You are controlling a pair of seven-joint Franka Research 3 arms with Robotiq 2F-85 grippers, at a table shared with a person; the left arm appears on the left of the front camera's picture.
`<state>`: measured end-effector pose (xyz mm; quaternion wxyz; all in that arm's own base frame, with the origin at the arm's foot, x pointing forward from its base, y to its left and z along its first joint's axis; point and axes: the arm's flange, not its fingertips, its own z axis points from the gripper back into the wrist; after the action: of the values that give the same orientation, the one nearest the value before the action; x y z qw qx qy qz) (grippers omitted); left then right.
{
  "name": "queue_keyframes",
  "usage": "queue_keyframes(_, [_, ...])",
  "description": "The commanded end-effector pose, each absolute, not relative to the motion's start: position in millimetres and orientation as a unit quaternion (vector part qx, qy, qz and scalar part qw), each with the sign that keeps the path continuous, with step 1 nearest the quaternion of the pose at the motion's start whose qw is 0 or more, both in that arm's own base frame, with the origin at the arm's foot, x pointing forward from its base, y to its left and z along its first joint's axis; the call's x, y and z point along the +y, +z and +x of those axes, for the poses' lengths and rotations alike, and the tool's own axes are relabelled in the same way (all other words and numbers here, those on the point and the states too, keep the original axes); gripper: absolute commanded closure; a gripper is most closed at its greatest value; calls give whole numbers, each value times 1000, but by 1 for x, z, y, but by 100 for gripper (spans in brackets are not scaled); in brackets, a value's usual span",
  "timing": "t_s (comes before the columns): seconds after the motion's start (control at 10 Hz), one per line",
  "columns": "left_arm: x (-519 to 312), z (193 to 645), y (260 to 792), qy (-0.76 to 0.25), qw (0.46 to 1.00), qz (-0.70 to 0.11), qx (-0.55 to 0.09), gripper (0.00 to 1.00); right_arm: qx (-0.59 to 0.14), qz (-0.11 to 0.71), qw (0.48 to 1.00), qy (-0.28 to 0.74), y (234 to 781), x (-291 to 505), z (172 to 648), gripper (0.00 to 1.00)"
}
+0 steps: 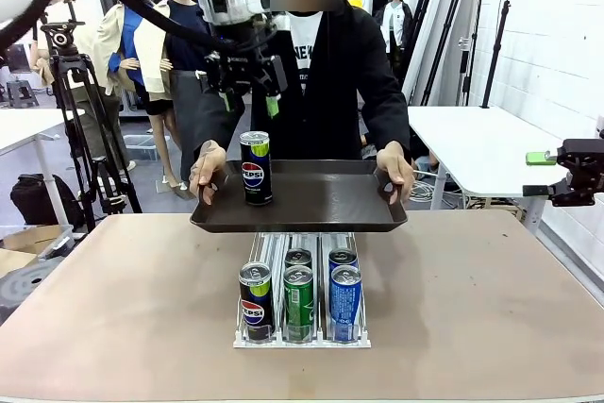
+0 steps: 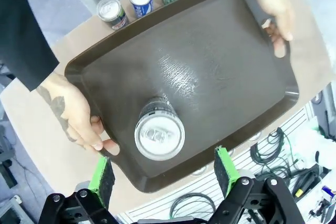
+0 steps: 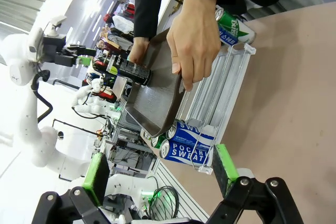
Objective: Retrieve and hand over the desired beverage to the person.
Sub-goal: Pick up another can of the same type that the person held from the Automatic Can Dispenser.
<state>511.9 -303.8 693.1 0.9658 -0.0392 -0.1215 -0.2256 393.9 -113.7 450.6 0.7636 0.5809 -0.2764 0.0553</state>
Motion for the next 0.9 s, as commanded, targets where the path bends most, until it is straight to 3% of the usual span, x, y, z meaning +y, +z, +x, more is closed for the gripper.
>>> queue_keyframes(0.0, [-267,486,724,-184,968,-91,-143,0,-278,579,764,54,450,-113,393,0])
queue_keyframes(0.3, [-155,476,731,-70,962,-215,-151,0,-278,579,764,54,450,-113,393,0])
queue_keyframes(0.8, [-19,437,666,9,899,-404,-167,0,-278,579,764,54,450,-113,393,0])
